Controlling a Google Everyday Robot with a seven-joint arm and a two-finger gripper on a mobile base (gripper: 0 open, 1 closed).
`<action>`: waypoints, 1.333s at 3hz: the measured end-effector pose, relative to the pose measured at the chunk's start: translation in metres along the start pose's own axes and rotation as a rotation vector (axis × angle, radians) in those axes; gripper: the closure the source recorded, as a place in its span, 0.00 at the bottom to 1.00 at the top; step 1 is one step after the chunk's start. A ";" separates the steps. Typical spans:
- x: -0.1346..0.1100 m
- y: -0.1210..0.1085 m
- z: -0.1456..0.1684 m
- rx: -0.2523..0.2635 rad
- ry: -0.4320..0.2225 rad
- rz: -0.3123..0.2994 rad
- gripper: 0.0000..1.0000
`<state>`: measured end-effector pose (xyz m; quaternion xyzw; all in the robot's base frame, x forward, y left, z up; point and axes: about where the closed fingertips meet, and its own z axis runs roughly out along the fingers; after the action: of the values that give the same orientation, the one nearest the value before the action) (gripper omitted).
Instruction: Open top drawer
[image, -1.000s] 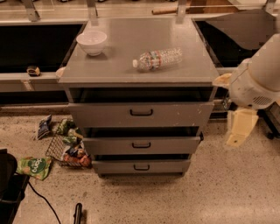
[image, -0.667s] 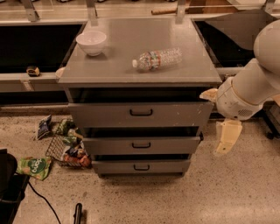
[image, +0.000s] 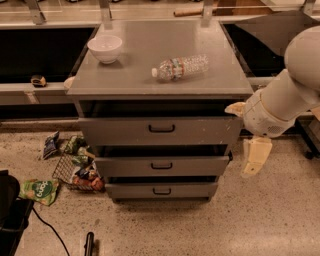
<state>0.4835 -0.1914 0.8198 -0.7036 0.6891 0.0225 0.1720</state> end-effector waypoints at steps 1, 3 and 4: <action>0.011 -0.023 0.037 0.020 0.021 -0.068 0.00; 0.028 -0.081 0.103 0.085 0.009 -0.186 0.00; 0.036 -0.101 0.130 0.081 0.001 -0.182 0.00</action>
Offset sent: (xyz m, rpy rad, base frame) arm 0.1138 -0.0034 -0.0979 -0.0635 -0.1911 0.1930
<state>0.6106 -0.1917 0.7096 -0.7557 0.6229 -0.0211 0.2013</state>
